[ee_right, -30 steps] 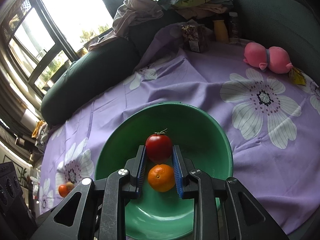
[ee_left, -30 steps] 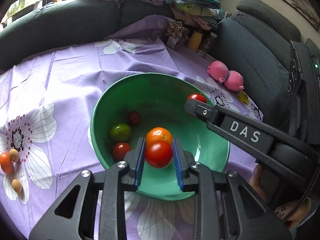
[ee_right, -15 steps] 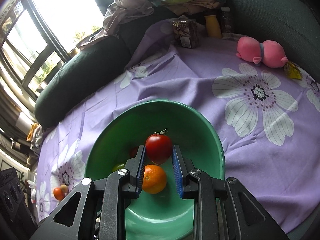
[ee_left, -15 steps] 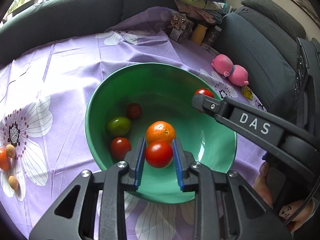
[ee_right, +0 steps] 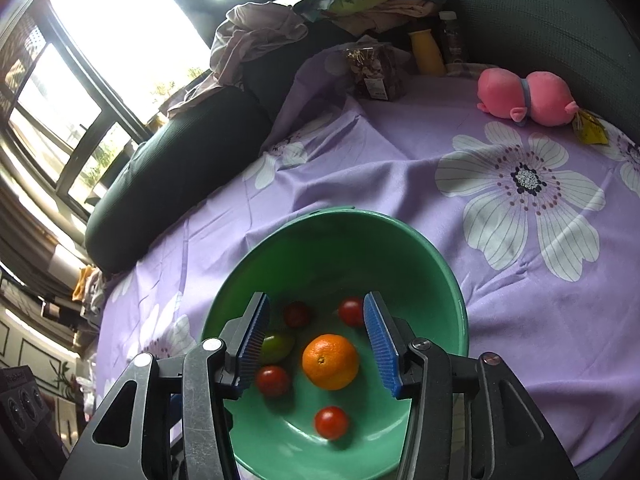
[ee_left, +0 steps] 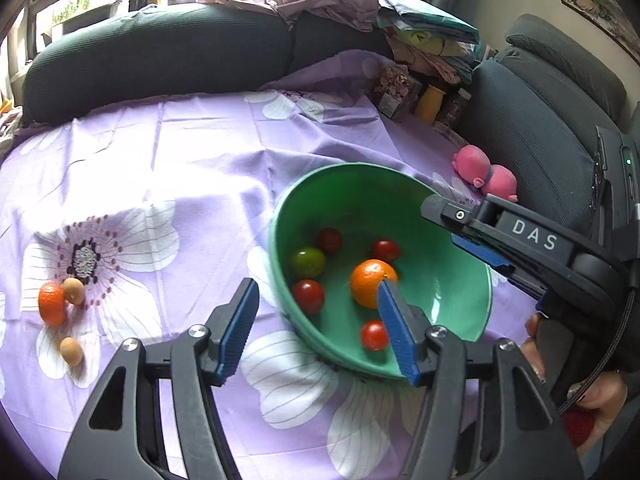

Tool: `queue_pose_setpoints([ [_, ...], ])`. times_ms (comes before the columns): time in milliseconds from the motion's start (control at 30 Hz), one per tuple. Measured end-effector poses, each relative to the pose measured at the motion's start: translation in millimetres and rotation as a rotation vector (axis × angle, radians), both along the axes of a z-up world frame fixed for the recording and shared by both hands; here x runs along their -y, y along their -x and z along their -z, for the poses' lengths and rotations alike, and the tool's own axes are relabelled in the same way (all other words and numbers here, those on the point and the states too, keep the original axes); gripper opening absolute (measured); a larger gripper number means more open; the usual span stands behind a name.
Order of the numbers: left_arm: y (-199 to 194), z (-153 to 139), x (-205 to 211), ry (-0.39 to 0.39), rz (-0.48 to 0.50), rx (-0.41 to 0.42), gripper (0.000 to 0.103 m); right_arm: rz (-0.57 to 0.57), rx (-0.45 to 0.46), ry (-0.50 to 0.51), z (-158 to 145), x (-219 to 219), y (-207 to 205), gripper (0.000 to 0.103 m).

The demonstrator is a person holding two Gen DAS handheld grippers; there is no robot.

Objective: Organize fruits
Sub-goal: 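Carry the red tomato into the green bowl and open the right gripper, then return the right gripper to the cloth and close it on the second orange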

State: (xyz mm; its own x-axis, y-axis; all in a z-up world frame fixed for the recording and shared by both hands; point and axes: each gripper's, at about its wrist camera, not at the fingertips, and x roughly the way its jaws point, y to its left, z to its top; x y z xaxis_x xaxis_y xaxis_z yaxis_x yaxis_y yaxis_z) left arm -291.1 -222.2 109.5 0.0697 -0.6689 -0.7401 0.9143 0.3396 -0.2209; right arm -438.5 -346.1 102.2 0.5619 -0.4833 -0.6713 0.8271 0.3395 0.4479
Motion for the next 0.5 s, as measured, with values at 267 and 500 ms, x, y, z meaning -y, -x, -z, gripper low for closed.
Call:
queue_pose_setpoints([
  [267, -60.9, -7.0, -53.7, -0.010, -0.172, 0.059, 0.065, -0.118, -0.018, 0.048, -9.9, -26.1, -43.4, 0.050],
  [500, -122.3, -0.4, -111.2, -0.039, -0.349, 0.045, 0.068, -0.282, -0.043, 0.072, -9.8, -61.4, -102.5, 0.049],
])
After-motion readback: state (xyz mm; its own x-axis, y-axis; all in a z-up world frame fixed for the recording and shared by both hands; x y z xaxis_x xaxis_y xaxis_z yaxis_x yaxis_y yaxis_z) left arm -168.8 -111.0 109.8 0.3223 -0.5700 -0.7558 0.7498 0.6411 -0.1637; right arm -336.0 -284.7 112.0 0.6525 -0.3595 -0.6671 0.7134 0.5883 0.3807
